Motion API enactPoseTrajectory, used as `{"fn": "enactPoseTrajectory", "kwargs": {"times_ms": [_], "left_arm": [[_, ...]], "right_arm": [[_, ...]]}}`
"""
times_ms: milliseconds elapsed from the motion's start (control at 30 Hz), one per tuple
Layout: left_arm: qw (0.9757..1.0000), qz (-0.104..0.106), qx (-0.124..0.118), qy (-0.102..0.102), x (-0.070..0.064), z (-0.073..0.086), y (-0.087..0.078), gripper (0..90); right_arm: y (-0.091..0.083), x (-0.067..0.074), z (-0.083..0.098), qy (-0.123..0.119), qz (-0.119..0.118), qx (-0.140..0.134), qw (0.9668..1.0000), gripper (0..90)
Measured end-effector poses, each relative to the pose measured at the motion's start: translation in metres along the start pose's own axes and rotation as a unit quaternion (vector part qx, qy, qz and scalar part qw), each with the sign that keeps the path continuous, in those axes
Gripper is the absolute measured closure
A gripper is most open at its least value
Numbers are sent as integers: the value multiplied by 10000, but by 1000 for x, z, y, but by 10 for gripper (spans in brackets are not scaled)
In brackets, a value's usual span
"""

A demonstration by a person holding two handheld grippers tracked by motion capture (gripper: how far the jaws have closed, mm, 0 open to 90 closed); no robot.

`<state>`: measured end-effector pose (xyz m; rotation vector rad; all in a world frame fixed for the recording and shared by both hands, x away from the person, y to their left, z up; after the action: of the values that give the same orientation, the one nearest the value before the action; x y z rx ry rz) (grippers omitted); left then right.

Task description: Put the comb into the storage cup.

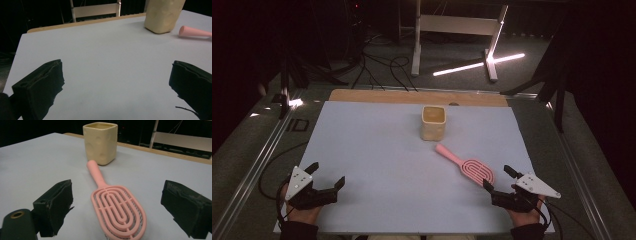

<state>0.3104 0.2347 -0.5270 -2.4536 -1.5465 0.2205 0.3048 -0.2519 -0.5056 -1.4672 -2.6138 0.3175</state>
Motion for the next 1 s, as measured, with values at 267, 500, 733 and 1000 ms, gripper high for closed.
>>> {"fn": "enactPoseTrajectory", "kwargs": {"times_ms": [267,500,733,1000], "left_arm": [[10000,-5,9,16,0,1,1,0],[10000,-9,5,20,0,0,1,0],[10000,-10,5,16,-1,1,1,0],[10000,-10,27,30,0,2,1,0]], "right_arm": [[2,5,0,-18,-69,15,10000,104],[5,11,0,-35,-136,16,9999,105],[7,16,1,-48,-209,30,9998,105],[11,21,2,13,-323,48,9995,106]]}}
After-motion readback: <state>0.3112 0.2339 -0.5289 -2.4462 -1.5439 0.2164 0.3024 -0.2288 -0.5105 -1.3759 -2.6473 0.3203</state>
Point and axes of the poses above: each handheld gripper's, and its own axes: y roughly forward along the jaws, z roughly out of its underside, x roughly to its left, the point moved 10 cm from there along y, roughly forward along the jaws, and after that the axes turned 6 degrees about -x, right-handed, at the moved point
